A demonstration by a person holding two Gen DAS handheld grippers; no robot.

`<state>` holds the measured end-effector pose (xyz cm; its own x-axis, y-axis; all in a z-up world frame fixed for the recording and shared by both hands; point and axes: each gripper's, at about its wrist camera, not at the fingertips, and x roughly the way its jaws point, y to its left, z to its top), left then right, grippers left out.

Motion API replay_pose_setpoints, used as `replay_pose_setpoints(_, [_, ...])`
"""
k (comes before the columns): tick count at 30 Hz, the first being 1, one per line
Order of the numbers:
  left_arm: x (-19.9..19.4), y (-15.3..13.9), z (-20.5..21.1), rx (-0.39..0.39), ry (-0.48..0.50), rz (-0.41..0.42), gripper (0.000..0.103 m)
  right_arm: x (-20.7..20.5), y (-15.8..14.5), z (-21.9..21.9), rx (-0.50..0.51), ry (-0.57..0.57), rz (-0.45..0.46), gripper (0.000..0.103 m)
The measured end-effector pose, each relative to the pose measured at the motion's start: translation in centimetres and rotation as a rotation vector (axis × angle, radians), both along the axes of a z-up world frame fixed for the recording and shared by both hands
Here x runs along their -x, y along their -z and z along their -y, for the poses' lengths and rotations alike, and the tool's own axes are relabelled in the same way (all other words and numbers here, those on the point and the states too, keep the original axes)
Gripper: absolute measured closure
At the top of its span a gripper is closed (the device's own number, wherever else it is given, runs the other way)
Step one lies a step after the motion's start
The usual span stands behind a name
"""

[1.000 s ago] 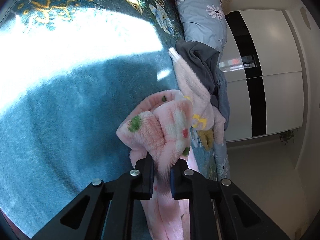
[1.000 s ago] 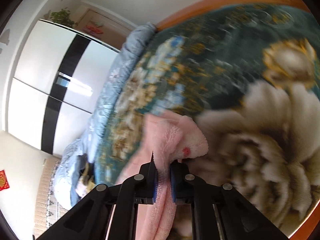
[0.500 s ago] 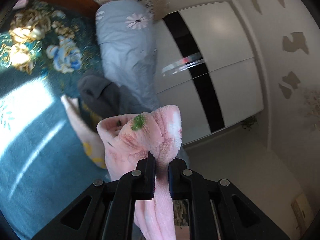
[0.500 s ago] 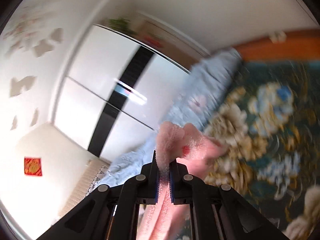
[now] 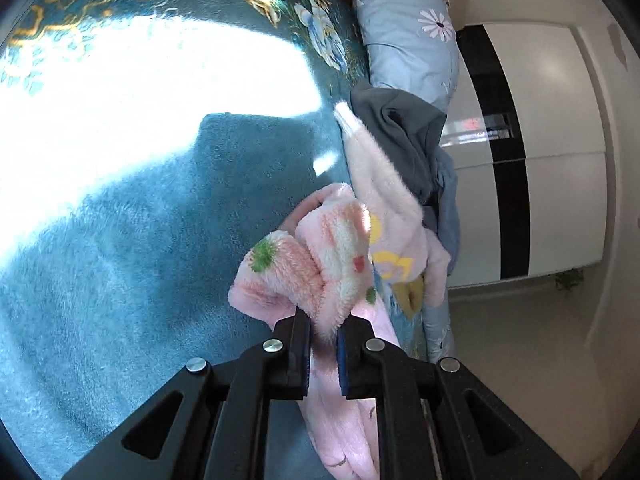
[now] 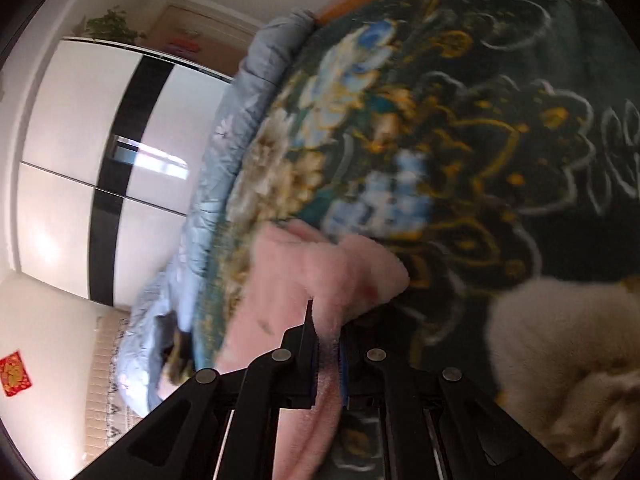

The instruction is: Fold clothes

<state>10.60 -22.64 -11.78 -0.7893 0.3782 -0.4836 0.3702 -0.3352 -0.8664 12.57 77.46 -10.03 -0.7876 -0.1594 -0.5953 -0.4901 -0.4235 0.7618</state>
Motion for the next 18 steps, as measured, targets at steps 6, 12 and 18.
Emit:
replay_pose_setpoints(6, [0.3, -0.9, -0.8, 0.093, 0.012, 0.002, 0.093, 0.3, -0.2, -0.4, -0.019, -0.023, -0.016, 0.095])
replay_pose_setpoints(12, [-0.4, 0.7, 0.1, 0.028, 0.001, 0.020, 0.093, -0.5, 1.4, -0.5, 0.042, 0.002, 0.024, 0.095])
replay_pose_setpoints(18, [-1.3, -0.8, -0.1, 0.064, 0.043, 0.042, 0.092, -0.5, 1.6, -0.6, 0.044, 0.001, 0.019, 0.095])
